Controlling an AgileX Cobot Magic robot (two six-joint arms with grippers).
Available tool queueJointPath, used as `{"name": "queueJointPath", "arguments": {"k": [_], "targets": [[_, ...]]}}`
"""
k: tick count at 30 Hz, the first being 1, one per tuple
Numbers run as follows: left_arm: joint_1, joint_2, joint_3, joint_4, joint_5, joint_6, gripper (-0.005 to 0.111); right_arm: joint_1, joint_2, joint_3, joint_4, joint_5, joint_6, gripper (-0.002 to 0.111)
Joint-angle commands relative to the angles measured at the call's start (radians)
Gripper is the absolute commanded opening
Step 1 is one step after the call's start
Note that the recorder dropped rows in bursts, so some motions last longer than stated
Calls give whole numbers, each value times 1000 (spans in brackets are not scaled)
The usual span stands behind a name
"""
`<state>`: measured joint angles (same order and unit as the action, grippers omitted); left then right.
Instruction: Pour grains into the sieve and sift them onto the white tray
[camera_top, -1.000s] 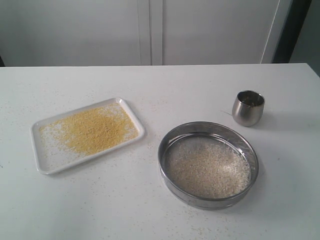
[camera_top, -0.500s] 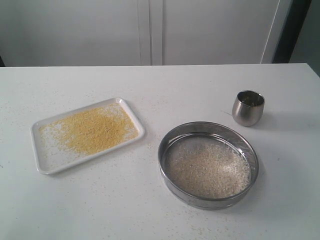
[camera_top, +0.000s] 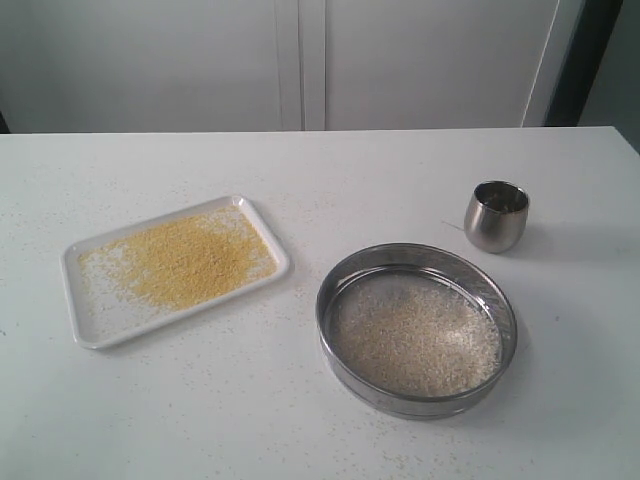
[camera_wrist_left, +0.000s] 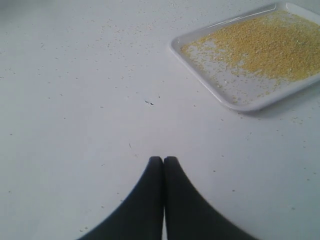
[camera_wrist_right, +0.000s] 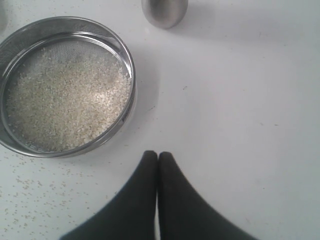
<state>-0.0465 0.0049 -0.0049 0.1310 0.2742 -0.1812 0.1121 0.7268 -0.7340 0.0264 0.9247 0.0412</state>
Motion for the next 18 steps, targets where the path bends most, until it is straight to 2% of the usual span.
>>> {"name": "queueJointPath", "arguments": {"k": [1, 5, 9, 18], "targets": [[3, -5, 5, 3, -9, 3, 0, -3, -6, 7, 3, -8, 4, 0], [3, -5, 5, -6, -13, 5, 0, -3, -6, 7, 3, -8, 4, 0], [3, -5, 5, -131, -16, 164, 0, -3, -6, 7, 3, -8, 4, 0], [3, -5, 5, -131, -17, 181, 0, -3, -6, 7, 3, -8, 4, 0]]}}
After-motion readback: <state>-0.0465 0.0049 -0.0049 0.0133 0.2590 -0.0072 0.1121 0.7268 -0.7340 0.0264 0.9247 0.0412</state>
